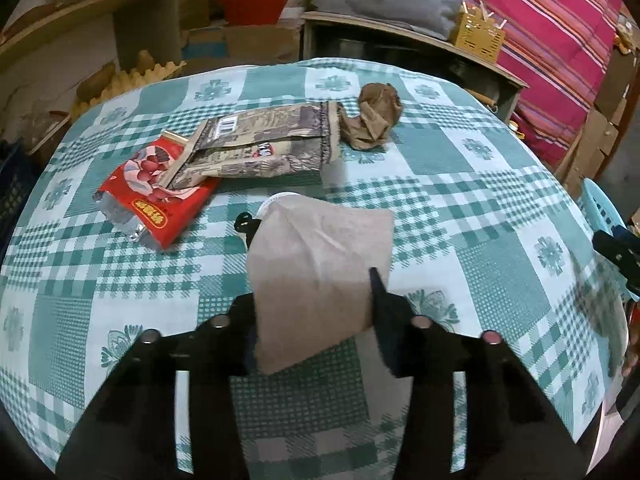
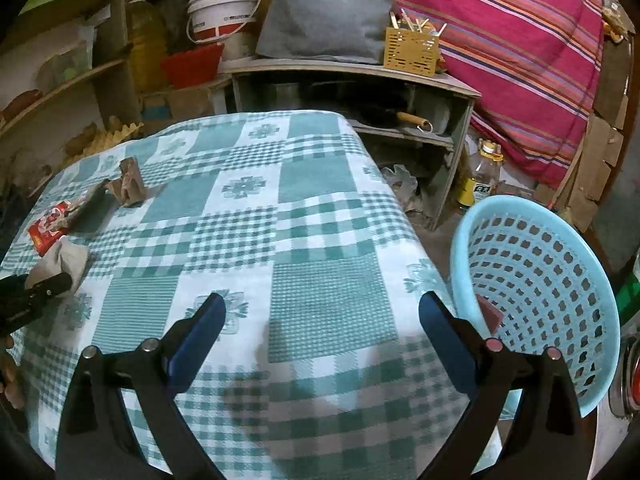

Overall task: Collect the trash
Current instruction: 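Grasp the white cloth on the table with the left gripper, then lift the white cloth with the left gripper while the right gripper returns to the table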

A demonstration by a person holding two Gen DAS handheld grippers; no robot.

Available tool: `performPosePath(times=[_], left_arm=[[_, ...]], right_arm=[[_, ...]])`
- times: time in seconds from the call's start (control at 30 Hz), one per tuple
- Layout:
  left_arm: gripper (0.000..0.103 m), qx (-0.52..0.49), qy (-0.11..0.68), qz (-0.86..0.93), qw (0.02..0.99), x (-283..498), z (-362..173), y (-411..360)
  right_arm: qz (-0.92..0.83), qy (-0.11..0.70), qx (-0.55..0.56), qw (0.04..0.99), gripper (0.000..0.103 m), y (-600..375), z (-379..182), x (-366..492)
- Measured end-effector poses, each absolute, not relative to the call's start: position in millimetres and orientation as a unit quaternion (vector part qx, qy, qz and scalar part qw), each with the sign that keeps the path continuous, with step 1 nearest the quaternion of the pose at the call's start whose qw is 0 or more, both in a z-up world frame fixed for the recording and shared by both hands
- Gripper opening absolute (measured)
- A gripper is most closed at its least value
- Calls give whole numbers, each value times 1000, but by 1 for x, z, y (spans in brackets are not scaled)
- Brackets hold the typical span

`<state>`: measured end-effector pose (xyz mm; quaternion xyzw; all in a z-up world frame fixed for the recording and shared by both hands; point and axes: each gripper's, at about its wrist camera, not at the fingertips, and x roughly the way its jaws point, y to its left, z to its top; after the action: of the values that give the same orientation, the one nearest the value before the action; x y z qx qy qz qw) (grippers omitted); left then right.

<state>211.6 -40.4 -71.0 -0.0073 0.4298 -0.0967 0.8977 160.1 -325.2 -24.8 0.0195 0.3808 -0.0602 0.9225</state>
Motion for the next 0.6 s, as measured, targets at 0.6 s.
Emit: performPosePath(times=[0.6], left_arm=[[20,-17,373,-101,922,173,-10,9]], right_arm=[[-21,374,-15,927,95,-266,-6,173]])
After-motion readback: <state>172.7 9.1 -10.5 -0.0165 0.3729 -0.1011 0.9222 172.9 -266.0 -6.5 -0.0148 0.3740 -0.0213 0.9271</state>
